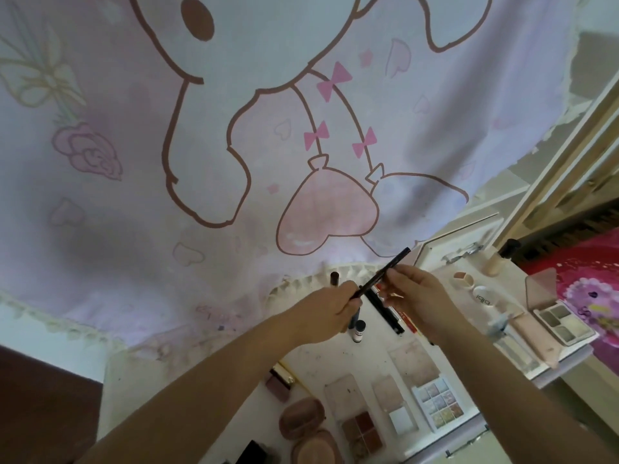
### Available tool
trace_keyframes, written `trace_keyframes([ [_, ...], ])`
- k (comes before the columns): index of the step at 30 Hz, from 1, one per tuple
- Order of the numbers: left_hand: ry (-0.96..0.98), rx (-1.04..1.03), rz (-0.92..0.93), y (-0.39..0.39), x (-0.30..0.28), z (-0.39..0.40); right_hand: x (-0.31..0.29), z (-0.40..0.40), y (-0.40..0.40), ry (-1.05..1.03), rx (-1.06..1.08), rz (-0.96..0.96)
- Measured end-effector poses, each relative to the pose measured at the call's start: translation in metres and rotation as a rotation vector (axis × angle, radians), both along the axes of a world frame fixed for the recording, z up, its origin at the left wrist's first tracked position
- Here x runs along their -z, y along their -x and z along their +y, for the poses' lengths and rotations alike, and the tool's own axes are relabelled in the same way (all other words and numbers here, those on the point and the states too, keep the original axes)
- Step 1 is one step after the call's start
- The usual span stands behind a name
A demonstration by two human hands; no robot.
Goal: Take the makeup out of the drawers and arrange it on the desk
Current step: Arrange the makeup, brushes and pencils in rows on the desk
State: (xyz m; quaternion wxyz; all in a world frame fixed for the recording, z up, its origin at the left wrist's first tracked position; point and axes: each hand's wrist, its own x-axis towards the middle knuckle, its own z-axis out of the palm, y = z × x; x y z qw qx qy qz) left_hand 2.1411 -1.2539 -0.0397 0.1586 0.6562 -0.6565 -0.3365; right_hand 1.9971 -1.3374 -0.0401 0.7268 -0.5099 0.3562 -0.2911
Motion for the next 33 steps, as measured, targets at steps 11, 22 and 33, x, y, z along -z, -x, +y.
trace_keyframes([
  [11,-0.205,-0.026,0.065,0.002,0.046,0.0,0.033,-0.015,-0.008,-0.002,0.097,0.148],
  [22,-0.445,-0.218,-0.411,-0.075,0.115,0.035,0.103,-0.081,-0.048,0.67,-0.409,1.147],
  [33,-0.363,-0.148,-0.7,-0.102,0.147,0.038,0.151,-0.082,-0.055,0.893,-0.574,1.366],
])
